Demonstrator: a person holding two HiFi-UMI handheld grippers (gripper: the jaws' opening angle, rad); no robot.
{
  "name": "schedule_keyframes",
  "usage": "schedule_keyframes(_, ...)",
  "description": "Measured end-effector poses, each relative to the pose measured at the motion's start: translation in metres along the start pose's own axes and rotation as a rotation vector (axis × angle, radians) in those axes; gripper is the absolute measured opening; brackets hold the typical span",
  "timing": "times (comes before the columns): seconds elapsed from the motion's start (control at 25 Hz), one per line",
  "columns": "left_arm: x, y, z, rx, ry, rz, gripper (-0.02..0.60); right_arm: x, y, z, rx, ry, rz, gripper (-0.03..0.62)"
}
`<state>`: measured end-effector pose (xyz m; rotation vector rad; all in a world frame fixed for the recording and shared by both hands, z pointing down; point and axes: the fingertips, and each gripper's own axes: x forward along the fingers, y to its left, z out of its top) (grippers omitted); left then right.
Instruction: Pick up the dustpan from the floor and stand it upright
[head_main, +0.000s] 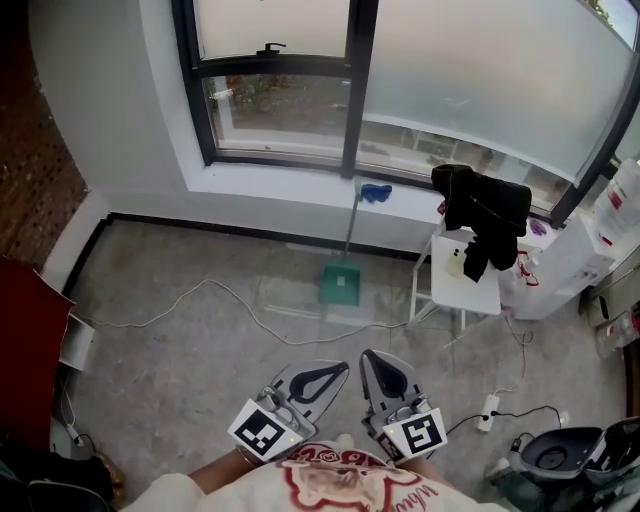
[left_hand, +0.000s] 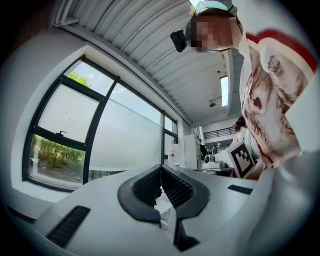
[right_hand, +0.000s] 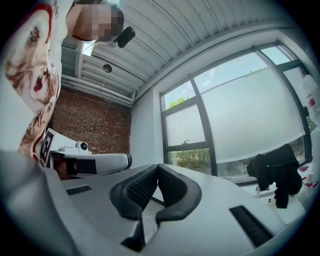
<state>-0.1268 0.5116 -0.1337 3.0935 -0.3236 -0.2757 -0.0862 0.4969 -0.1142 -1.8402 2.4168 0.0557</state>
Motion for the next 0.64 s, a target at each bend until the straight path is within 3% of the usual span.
schedule_keyframes(0.64,0.0,-0.006,0.002,0.003,0.0,-0.004,0.021,0.001,0.01,0.006,-0.002,-0.004,0.032,0.025)
